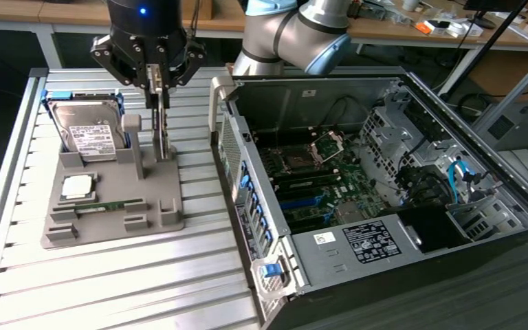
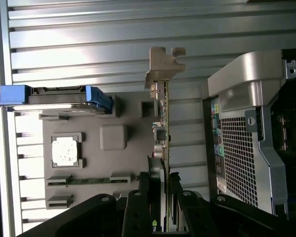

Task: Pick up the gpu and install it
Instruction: 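Pick up the gpu and move the gpu toward the slot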

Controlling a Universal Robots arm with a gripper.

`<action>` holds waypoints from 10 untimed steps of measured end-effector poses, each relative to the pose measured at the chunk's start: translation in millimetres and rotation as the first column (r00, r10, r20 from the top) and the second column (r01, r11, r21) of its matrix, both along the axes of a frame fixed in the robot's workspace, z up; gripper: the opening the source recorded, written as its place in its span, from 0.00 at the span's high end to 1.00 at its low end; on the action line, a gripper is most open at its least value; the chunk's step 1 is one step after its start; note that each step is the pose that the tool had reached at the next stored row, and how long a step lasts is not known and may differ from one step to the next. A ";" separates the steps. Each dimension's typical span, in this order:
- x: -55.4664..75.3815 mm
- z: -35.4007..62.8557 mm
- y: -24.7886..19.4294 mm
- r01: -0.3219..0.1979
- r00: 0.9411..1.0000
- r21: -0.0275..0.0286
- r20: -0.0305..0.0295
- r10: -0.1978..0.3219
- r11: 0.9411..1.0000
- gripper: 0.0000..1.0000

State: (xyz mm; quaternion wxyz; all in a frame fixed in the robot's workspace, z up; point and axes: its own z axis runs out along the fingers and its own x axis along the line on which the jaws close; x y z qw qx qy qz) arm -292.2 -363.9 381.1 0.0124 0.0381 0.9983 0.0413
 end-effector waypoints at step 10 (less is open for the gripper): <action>0.0 3.1 -0.1 0.000 1.000 -0.034 0.000 0.000 0.999 0.73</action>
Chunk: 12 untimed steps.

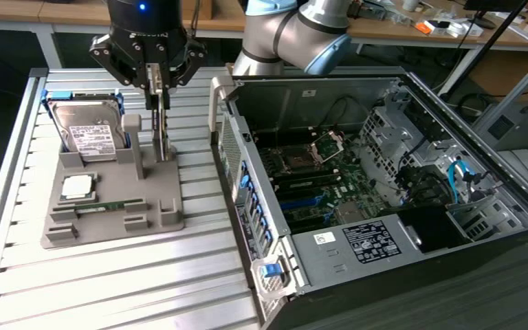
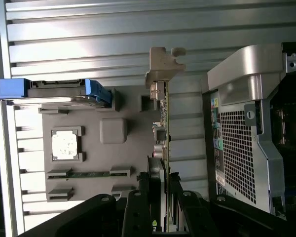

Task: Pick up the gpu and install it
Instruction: 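Pick up the gpu and move the gpu toward the slot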

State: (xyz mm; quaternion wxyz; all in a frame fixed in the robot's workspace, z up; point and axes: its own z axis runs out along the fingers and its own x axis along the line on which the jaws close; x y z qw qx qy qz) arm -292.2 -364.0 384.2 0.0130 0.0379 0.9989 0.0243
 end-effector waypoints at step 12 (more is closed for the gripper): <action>0.0 12.0 0.0 0.000 1.000 -0.002 0.000 0.000 1.000 0.73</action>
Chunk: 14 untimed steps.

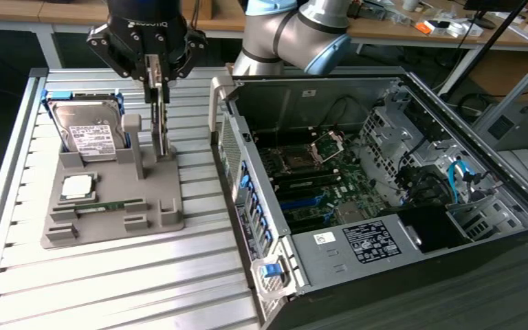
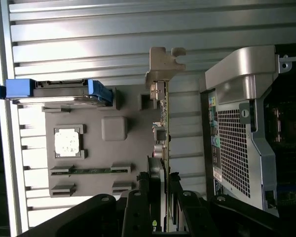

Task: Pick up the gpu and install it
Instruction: 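Pick up the gpu and move the gpu toward the slot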

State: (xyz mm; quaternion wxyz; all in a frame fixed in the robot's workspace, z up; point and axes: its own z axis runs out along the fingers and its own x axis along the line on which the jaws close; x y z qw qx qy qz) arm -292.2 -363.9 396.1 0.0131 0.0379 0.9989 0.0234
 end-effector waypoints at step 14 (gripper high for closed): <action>0.0 10.9 0.0 0.000 1.000 0.000 0.000 0.000 1.000 0.73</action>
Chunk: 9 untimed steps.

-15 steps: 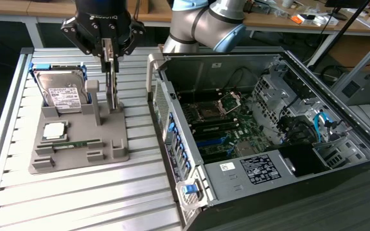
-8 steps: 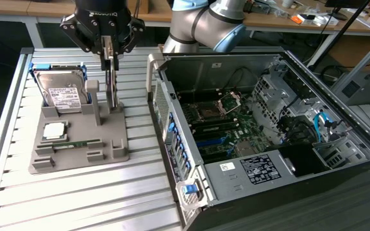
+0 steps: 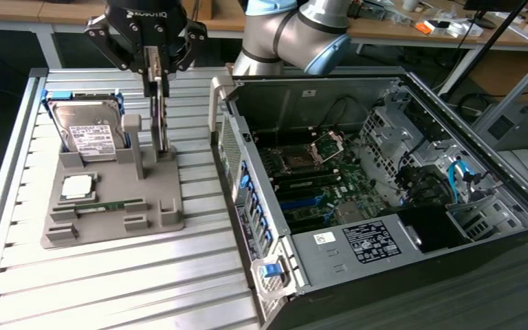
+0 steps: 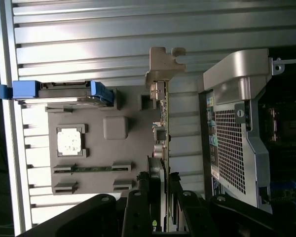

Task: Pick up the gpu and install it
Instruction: 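Pick up the gpu and move the gpu toward the slot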

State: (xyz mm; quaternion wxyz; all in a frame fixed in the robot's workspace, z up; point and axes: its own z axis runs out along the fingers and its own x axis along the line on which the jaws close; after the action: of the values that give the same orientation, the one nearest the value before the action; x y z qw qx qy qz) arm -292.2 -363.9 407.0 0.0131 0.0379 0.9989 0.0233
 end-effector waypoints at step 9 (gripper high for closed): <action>0.0 5.4 0.0 0.000 1.000 0.000 0.000 0.000 1.000 0.73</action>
State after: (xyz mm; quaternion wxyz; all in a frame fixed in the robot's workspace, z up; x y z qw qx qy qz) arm -292.2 -363.9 412.4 0.0131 0.0378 0.9989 0.0233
